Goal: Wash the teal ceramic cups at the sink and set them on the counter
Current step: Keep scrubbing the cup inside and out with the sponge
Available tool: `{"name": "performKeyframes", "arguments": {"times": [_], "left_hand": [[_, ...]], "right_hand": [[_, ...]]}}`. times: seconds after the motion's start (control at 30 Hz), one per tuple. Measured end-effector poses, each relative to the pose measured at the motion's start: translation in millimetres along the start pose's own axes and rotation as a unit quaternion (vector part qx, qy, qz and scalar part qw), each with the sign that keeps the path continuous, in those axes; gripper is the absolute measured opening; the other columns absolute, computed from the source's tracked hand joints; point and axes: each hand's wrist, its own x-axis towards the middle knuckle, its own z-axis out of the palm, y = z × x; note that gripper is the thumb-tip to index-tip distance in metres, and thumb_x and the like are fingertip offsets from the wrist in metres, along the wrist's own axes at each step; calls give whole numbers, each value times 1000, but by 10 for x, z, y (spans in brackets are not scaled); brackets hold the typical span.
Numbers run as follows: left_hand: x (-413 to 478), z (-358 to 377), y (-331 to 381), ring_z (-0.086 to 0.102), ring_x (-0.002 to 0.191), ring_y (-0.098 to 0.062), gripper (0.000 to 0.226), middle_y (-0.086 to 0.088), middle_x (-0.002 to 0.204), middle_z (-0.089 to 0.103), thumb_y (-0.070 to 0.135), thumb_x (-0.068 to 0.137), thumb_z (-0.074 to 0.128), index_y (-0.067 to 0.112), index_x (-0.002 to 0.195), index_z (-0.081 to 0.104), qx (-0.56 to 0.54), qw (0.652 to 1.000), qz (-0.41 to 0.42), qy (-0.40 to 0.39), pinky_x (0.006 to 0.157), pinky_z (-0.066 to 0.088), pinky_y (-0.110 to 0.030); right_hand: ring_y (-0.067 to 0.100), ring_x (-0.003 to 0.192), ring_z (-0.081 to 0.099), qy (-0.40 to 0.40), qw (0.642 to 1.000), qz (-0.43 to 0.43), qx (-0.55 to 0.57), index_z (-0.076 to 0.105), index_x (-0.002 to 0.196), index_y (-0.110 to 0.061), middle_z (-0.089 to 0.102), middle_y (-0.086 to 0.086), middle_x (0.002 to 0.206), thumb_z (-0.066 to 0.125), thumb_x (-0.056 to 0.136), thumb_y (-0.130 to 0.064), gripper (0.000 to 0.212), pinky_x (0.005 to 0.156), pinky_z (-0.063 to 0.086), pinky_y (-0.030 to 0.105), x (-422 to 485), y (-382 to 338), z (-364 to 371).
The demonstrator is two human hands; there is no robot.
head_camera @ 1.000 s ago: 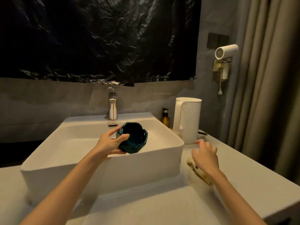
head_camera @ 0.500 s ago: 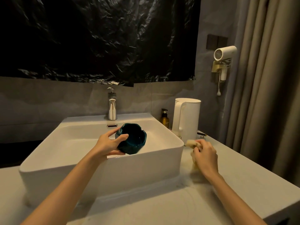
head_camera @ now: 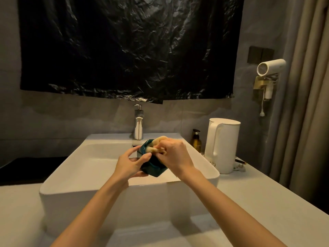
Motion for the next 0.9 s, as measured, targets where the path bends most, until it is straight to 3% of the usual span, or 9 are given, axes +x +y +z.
{"name": "performKeyframes", "arguments": {"times": [0.13,0.27,0.43,0.57,0.63,0.73,0.9], "left_hand": [[8,-20,-9,65,96,-34,56,-17,107,67,19,78,74,20,130,53,-3,1000,11,13,71,58,-49],[17,-16,-25,65,88,-28,57,-8,99,65,20,79,74,20,131,53,-6,1000,8,15,64,60,-41],[26,-13,-16,63,90,-30,54,-8,105,62,20,81,71,21,132,52,-7,1000,3,14,60,60,-37],[21,-25,-21,64,96,-34,56,-12,106,64,18,81,72,19,133,52,-5,1000,13,19,67,60,-44],[11,-10,-21,64,93,-33,55,-11,103,65,17,80,72,17,132,53,-10,1000,17,22,69,59,-47],[8,13,-8,61,90,-29,52,-9,107,61,16,82,69,16,131,53,-4,1000,15,25,63,57,-39],[23,19,-1,59,89,-28,51,-6,105,59,17,84,68,18,132,52,-4,1000,8,23,55,56,-31]], "right_hand": [[18,106,61,-107,994,-1,7,71,112,-12,65,4,120,61,91,-18,24,95,50,27,19,0,76],[15,125,38,-202,975,-80,-47,63,125,-20,52,1,134,54,95,-19,31,100,41,25,4,52,15],[20,121,30,-199,934,-174,-242,50,133,-35,48,-10,139,50,95,-37,39,90,25,37,50,41,-155],[23,127,24,-168,922,-125,-326,45,136,-34,43,-9,143,50,94,-43,43,92,18,40,12,1,-120],[21,124,25,-150,933,-99,-312,51,132,-32,47,-10,140,45,97,-42,37,89,17,39,17,-25,-134],[13,107,29,-176,957,-64,-221,61,123,-32,57,-7,125,47,97,-39,31,86,20,33,37,-34,-212],[17,100,57,-103,989,-64,-87,60,116,-22,63,4,113,70,84,-25,34,78,51,23,10,-10,-219]]}}
